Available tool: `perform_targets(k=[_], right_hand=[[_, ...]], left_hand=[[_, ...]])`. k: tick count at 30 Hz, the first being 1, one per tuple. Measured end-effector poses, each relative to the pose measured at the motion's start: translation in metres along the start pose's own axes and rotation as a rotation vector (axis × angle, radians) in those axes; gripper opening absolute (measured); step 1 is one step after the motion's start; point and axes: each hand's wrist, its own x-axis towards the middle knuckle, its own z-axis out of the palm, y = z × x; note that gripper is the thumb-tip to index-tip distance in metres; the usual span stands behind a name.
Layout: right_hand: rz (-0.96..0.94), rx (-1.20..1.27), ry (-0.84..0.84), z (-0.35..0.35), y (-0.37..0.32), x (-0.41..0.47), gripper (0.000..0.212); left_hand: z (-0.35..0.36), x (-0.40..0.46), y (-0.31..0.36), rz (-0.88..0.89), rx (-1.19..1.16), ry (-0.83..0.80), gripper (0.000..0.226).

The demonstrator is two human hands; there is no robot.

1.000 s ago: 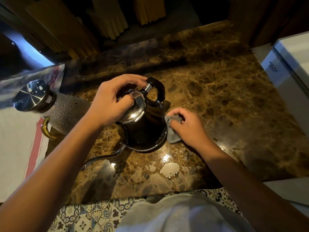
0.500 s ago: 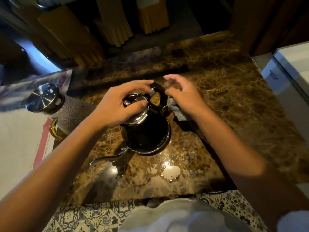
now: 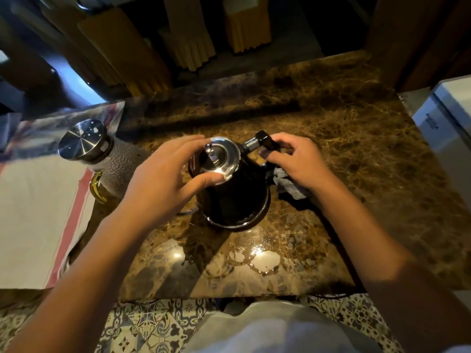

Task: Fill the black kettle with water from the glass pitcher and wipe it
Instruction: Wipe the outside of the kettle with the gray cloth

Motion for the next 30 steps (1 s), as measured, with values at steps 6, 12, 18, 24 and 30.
perform_targets(k=[6,12,18,24,30], right_hand=[[-0.022,-0.042,-0.017,-0.024,0.006,-0.034,0.013],[-0.087,-0.028,-0.095,-0.033,0.009,-0.071,0.022],[-0.054,0.025,-0.146,-0.004,0.003,-0.087,0.017],[-0.13,-0.099,-0.166,0.046,-0.006,-0.087,0.02],[-0.158,-0.136,-0.132,0.079,-0.001,-0.076,0.044]], left_hand=[[0.004,0.013,0.002,-0.011,-0.019,-0.015,0.076],[0.006,0.025,-0.001,-0.02,-0.117,0.022,0.059],[0.018,0.026,-0.003,-0.058,-0.093,0.212,0.045],[0.011,0.032,-0.016,-0.06,-0.145,0.132,0.051],[0.009,0.049,-0.033,-0.054,-0.182,0.107,0.051]])
